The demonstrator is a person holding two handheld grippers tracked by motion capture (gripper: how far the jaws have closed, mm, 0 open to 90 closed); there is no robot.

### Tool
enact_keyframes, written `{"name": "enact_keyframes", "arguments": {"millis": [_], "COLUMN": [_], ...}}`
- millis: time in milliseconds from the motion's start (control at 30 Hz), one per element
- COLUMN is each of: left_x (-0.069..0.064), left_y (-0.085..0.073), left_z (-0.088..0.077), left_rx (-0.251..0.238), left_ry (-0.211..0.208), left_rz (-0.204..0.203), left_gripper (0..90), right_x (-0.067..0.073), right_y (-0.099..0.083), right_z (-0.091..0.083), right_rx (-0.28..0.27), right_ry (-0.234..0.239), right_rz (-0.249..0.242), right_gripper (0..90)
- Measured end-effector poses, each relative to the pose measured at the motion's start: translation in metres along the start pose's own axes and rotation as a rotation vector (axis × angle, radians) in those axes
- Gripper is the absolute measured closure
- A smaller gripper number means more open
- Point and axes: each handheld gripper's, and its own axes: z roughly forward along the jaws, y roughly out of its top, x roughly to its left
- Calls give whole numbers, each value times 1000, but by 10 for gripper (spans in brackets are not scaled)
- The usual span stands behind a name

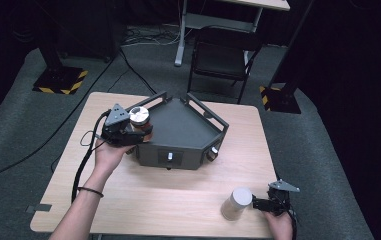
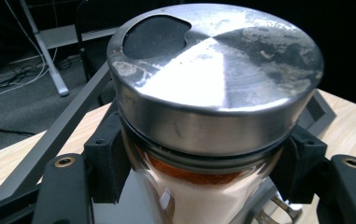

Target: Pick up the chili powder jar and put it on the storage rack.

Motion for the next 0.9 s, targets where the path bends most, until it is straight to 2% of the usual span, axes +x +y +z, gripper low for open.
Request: {"name": "enact_keyframes", "arguments": {"millis": [233,367,533,667,800,900], "left_x": [-5,-5,-4,-5,-3,1], "left_y": [4,5,6,8,4,0], "left_z": [16,23,30,35,37,37], "left_rx": [24,55,84,114,113,101], "left_ry": [25,38,19,20,23,16], "left_rz": [9,8,-3,-2,-17,-46], "left_gripper": [317,317,317,317,316,316], "right_x": [0,0,0,0,0,0], "right_y": [0,0,0,0,0,0], "right_z": [0,0,0,0,0,0], "right_rx": [0,0,0,0,0,0], "right_ry": [0,0,1,1,1,1], "right_rz": [0,0,-1,-1,-1,-1], "right_gripper": [52,52,51,51,51,51]}}
